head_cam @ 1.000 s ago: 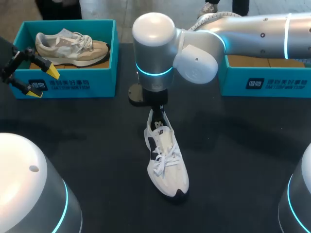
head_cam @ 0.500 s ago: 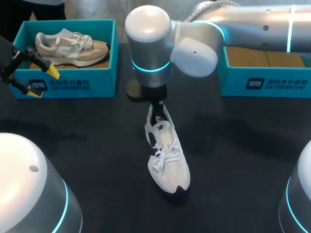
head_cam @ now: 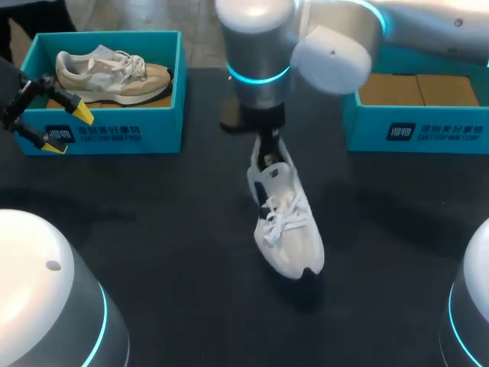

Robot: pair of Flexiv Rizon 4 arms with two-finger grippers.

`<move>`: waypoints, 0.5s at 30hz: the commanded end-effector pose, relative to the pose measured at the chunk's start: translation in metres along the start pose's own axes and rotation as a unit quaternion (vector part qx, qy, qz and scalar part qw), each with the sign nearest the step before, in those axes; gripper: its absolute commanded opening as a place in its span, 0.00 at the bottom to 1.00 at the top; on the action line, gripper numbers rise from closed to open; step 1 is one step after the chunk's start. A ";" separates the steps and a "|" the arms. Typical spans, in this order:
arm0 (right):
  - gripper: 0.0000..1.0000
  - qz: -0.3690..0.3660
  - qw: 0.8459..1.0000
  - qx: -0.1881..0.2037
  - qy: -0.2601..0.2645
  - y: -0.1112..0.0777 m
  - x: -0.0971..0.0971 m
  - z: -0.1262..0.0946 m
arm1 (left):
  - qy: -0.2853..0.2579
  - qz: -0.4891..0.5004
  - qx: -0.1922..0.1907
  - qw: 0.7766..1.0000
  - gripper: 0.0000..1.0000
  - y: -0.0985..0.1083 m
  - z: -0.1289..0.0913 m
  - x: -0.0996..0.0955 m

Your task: Take the shoe out of the shoebox, open the shoe tongue, remove and reinsert the insole, then place the shoe into the shoebox

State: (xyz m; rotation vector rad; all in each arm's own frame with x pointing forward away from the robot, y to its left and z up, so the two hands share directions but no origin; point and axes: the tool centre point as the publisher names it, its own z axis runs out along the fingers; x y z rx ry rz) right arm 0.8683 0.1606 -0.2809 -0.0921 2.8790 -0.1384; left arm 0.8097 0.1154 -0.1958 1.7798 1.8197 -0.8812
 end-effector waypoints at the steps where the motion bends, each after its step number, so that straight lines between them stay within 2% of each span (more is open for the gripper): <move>1: 0.00 -0.001 1.000 -0.002 0.000 -0.032 -0.008 -0.024 | 0.001 0.001 0.000 1.000 1.00 0.000 0.000 0.000; 8: 0.00 -0.004 1.000 0.009 0.004 -0.061 -0.023 -0.049 | 0.001 0.001 0.000 1.000 1.00 0.000 0.000 0.000; 15: 0.00 -0.004 1.000 0.009 0.004 -0.061 -0.023 -0.049 | 0.001 0.001 0.000 1.000 1.00 0.000 0.000 0.000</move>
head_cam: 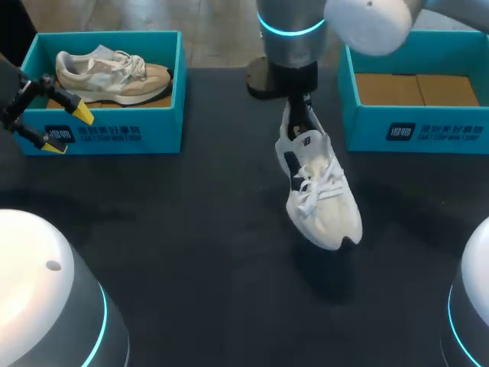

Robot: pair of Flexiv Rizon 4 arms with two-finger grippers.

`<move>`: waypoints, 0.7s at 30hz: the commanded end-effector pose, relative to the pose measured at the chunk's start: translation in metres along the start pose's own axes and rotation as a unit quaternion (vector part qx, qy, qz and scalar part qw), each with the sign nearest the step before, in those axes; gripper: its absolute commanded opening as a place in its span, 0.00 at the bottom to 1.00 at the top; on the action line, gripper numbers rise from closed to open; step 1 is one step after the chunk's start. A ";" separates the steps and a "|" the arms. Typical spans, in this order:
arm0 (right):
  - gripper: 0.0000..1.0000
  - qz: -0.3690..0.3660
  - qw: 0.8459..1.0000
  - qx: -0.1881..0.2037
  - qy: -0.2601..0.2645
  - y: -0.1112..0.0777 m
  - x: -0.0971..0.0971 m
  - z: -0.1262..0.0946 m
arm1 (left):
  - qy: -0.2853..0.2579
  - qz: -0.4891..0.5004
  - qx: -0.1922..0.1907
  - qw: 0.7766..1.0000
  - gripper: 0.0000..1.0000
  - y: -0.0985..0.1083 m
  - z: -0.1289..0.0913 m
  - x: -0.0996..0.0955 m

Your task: Take the shoe out of the shoebox, open the shoe tongue, remove and reinsert the insole, then place the shoe into the shoebox

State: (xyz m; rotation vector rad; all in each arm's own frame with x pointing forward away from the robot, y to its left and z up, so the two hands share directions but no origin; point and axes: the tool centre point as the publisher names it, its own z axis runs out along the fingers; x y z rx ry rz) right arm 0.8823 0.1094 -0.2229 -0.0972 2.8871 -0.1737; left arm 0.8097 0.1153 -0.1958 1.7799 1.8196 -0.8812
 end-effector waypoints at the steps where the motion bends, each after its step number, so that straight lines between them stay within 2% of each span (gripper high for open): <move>1: 0.00 -0.001 1.000 -0.002 -0.001 -0.003 0.002 -0.001 | 0.001 0.001 0.000 1.000 1.00 0.000 0.000 0.000; 12: 0.00 -0.001 1.000 -0.002 -0.001 -0.003 0.002 -0.001 | 0.001 0.001 0.000 1.000 1.00 0.000 0.000 0.000; 15: 0.00 0.006 1.000 0.014 -0.008 -0.002 -0.004 -0.006 | 0.001 0.001 0.000 1.000 1.00 0.000 0.000 0.000; 18: 0.00 0.003 1.000 0.024 -0.013 -0.008 -0.012 -0.011 | 0.001 0.001 0.000 1.000 1.00 0.000 0.000 0.000; 21: 0.00 -0.004 0.999 0.029 -0.014 -0.026 -0.022 -0.013 | 0.001 0.001 0.000 1.000 1.00 0.000 0.000 0.000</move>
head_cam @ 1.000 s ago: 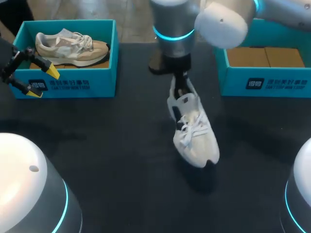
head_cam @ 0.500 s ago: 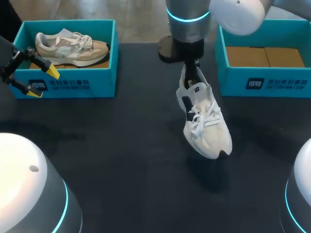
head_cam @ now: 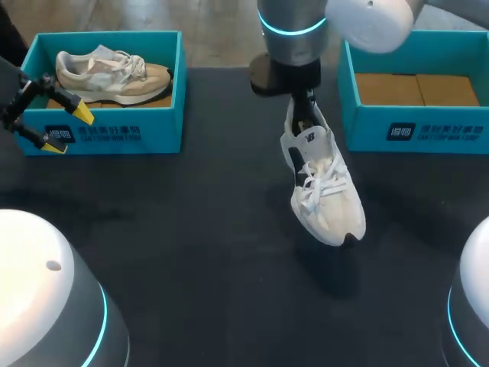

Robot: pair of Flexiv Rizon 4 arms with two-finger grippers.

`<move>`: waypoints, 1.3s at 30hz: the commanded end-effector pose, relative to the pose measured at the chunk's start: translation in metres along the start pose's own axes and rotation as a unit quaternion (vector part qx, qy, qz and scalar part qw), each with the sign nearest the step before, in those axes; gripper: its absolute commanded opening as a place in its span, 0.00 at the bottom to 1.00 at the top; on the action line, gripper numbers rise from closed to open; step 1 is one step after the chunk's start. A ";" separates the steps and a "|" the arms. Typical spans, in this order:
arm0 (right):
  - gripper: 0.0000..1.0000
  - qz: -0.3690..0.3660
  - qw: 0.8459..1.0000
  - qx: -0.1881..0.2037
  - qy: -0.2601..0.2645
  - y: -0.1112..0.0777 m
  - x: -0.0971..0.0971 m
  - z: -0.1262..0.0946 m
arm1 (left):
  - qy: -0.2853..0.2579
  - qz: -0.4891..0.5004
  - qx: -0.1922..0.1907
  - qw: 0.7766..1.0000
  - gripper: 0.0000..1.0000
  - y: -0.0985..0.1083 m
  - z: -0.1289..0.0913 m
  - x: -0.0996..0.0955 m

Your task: Take the shoe out of the shoebox, open the shoe tongue, remove and reinsert the insole, then place the shoe into the shoebox

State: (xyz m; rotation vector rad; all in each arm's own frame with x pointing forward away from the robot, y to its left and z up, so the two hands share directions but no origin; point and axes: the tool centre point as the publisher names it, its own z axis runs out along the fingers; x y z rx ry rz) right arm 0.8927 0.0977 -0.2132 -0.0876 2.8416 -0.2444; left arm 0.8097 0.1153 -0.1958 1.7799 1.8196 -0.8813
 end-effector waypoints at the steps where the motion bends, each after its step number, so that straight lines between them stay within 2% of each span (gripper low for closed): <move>1: 0.00 -0.007 1.000 0.008 0.004 -0.019 -0.015 -0.007 | 0.001 0.001 0.000 1.000 1.00 0.000 0.000 0.000; 2: 0.00 -0.012 1.000 0.015 0.004 -0.025 -0.019 -0.008 | 0.001 0.001 0.000 1.000 1.00 0.000 0.000 0.000; 6: 0.00 -0.028 1.000 0.005 0.001 -0.052 -0.038 -0.012 | 0.001 0.001 0.000 1.000 1.00 0.000 0.000 0.000; 12: 0.00 -0.023 1.000 -0.005 0.002 -0.098 -0.066 -0.011 | 0.001 0.001 0.000 1.000 1.00 0.000 0.000 0.000; 14: 0.00 -0.023 1.000 0.008 0.005 -0.112 -0.075 -0.010 | 0.001 0.001 0.000 1.000 1.00 0.000 0.000 0.000; 16: 0.00 -0.021 1.000 0.001 0.007 -0.125 -0.084 -0.010 | 0.001 0.001 0.000 1.000 1.00 0.000 0.000 0.000; 20: 0.00 -0.011 1.000 0.016 0.014 -0.150 -0.102 -0.006 | 0.001 0.001 0.000 1.000 1.00 0.000 0.000 0.000; 31: 0.00 0.003 1.000 0.019 0.023 -0.209 -0.144 0.001 | 0.001 0.001 0.000 1.000 1.00 0.000 0.000 0.000; 37: 0.00 0.014 0.999 0.034 0.026 -0.242 -0.160 0.009 | 0.001 0.001 0.000 1.000 1.00 0.000 0.000 0.000; 39: 0.00 0.016 0.999 0.027 0.027 -0.252 -0.165 0.012 | 0.001 0.001 0.000 1.000 1.00 0.000 0.000 0.000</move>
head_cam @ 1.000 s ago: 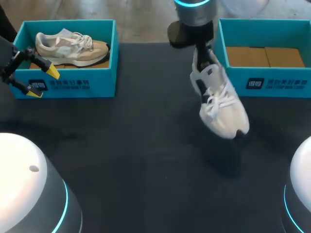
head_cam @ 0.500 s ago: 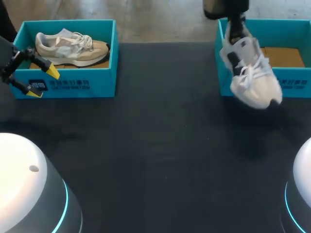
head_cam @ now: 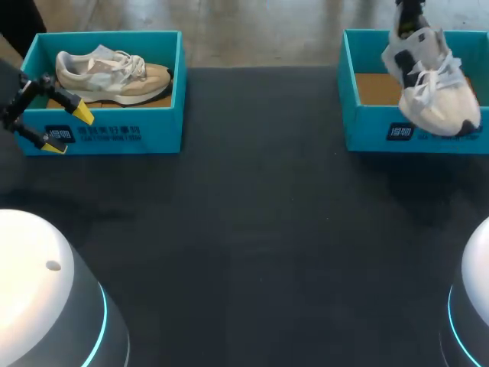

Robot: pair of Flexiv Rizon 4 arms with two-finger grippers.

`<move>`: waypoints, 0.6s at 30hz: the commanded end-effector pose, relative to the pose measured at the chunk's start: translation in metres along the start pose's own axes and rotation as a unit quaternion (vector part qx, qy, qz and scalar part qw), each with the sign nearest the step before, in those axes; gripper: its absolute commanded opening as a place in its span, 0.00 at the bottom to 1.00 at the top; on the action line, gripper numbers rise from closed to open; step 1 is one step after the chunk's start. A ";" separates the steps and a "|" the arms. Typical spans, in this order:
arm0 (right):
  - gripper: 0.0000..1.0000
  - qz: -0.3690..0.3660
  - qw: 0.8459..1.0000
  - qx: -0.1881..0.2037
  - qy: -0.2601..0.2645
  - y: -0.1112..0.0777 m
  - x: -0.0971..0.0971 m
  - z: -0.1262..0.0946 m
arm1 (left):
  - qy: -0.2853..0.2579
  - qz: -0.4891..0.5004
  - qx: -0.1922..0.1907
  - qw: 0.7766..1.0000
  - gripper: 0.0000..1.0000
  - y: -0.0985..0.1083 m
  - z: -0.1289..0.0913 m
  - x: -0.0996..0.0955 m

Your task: Take the shoe out of the shoebox, open the shoe tongue, remove and reinsert the insole, then place the shoe into the shoebox

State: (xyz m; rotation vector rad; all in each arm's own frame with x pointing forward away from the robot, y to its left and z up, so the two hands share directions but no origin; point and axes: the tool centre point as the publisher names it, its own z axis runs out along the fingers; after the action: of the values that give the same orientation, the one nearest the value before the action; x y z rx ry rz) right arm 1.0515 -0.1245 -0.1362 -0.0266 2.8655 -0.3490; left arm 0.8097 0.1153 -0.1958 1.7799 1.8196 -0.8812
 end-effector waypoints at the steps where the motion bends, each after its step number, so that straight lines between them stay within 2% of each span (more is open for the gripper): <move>1: 0.00 0.005 1.000 -0.007 0.008 -0.019 -0.012 0.006 | 0.001 0.001 0.000 1.000 1.00 0.000 0.000 0.000; 6: 0.00 0.010 1.000 -0.015 0.007 -0.043 -0.018 0.013 | 0.001 0.001 0.000 1.000 1.00 0.000 0.000 0.000; 18: 0.00 0.021 1.000 0.004 0.012 -0.099 -0.015 0.028 | 0.001 0.001 0.000 1.000 1.00 0.000 0.000 0.000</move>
State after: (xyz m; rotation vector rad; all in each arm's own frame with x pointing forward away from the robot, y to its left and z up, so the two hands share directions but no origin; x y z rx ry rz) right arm 1.0747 -0.2181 -0.1364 0.0468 2.8868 -0.3677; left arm 0.8097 0.1153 -0.1958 1.7798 1.8196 -0.8812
